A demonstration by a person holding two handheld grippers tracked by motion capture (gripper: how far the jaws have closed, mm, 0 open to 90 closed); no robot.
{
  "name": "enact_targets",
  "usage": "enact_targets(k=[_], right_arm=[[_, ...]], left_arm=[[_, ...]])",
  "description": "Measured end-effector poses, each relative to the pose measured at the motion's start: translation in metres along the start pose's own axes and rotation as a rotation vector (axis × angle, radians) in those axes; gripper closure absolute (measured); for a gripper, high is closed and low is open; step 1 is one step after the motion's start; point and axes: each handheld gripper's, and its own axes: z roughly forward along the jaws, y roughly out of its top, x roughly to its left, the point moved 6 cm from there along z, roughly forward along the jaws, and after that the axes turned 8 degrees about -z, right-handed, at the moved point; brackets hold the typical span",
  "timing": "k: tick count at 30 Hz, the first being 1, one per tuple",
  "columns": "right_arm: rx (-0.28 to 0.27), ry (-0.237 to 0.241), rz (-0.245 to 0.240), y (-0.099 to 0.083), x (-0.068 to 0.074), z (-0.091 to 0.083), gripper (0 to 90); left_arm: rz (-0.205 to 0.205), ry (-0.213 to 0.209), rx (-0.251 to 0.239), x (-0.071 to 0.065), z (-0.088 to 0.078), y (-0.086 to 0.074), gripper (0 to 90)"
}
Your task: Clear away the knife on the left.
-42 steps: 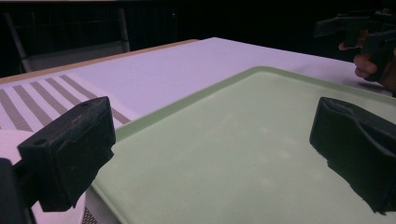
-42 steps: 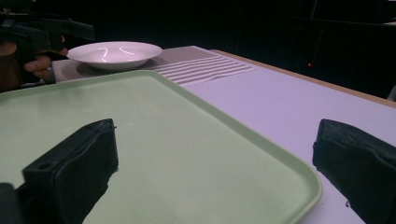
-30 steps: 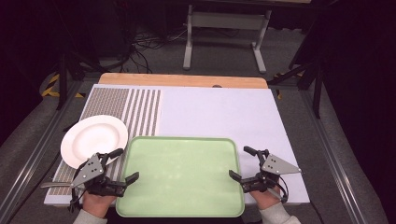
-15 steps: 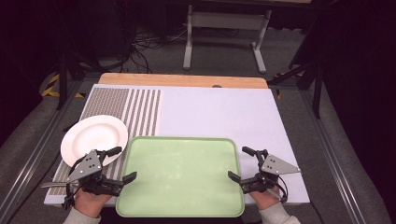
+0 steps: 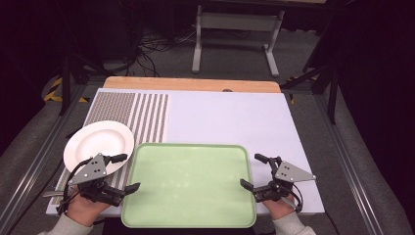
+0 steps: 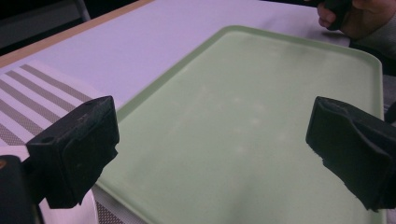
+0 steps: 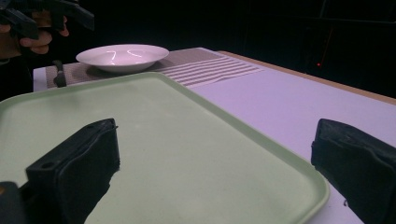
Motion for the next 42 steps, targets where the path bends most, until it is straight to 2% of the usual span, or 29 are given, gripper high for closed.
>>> enact_targets(k=[9, 13, 14, 16, 22, 26, 31, 34, 42], right_arm=[[-0.001, 0.012, 0.007, 0.0, 0.0, -0.001, 3.5], [0.002, 0.016, 0.01, 0.0, 0.001, 0.0, 3.9], [0.004, 0.016, 0.009, 0.0, 0.001, 0.0, 3.8], [-0.001, 0.014, 0.007, 0.0, 0.001, 0.0, 3.8], [0.0, 0.014, 0.008, 0.0, 0.001, 0.0, 3.9], [0.004, 0.015, 0.007, 0.0, 0.001, 0.0, 4.1], [0.005, 0.017, 0.008, 0.0, 0.001, 0.0, 4.2], [0.002, 0.023, 0.01, -0.001, 0.001, 0.001, 4.2], [0.009, 0.02, 0.013, -0.001, 0.001, 0.001, 4.7]], left_arm=[[0.009, -0.043, 0.083, 0.002, -0.01, 0.002, 5.9], [0.019, -0.045, 0.124, 0.005, -0.016, 0.001, 6.5], [0.032, -0.043, 0.133, 0.007, -0.018, 0.0, 6.7], [0.029, -0.054, 0.152, 0.007, -0.022, -0.001, 7.0], [0.038, -0.049, 0.203, 0.012, -0.031, -0.006, 7.9], [0.045, -0.054, 0.224, 0.016, -0.036, -0.009, 8.8], [0.059, -0.088, 0.248, 0.02, -0.041, -0.014, 9.4], [0.061, -0.087, 0.256, 0.021, -0.042, -0.016, 10.2], [0.074, -0.066, 0.317, 0.027, -0.05, -0.023, 10.0]])
